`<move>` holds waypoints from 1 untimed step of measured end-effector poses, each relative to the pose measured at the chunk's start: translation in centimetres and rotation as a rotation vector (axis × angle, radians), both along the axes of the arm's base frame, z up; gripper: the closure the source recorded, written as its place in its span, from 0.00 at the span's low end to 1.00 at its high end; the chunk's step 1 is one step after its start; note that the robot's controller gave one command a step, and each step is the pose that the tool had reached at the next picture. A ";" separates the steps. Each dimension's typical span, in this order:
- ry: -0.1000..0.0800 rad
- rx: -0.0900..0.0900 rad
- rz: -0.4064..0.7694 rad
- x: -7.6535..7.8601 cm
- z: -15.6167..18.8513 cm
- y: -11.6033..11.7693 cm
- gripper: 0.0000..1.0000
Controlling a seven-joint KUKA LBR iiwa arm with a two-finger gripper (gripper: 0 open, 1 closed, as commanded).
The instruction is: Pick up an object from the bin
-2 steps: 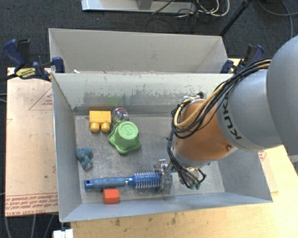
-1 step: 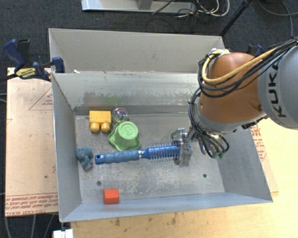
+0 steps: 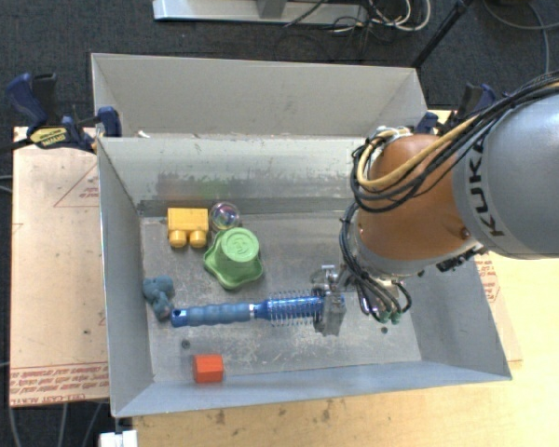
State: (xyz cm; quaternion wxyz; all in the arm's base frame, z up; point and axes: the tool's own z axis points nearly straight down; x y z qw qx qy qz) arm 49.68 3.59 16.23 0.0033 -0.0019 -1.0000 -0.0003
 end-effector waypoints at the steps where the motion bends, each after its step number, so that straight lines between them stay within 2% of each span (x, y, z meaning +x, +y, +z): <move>1: -0.017 0.000 0.005 -0.7 15.5 0.0 1.00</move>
Offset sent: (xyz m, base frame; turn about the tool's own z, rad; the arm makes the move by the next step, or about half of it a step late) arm -0.0091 0.0002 0.1507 -0.0028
